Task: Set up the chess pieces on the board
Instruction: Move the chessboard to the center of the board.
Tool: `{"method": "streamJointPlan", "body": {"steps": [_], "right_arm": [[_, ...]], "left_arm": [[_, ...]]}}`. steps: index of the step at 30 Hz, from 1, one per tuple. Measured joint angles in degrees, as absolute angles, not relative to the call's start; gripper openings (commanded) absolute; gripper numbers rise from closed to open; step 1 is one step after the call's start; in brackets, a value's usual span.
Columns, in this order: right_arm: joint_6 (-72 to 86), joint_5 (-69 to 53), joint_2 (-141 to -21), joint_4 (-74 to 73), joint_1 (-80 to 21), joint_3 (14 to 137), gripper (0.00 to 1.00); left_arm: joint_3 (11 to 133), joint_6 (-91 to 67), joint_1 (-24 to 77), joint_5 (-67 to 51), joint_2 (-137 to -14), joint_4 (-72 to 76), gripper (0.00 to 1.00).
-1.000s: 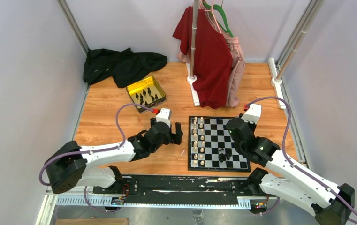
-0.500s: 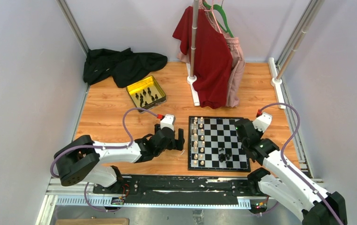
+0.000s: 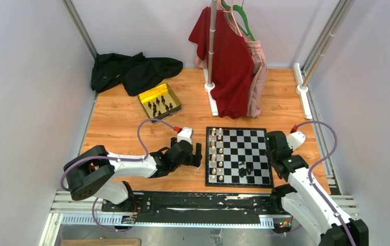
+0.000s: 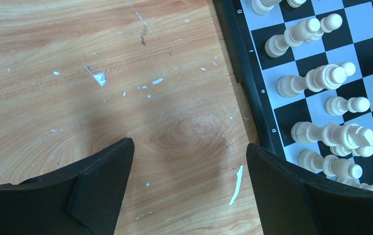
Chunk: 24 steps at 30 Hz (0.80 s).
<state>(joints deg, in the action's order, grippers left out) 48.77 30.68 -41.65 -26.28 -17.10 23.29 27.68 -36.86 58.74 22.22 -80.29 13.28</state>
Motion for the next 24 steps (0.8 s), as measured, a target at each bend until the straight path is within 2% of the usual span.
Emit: {"method": "streamJointPlan", "body": {"steps": [24], "right_arm": [[56.4, 21.6, -41.4, -23.0, -9.6, 17.6, 0.08]], "left_arm": [[28.9, -36.4, 59.0, 21.1, -83.8, 16.2, 0.89]]}}
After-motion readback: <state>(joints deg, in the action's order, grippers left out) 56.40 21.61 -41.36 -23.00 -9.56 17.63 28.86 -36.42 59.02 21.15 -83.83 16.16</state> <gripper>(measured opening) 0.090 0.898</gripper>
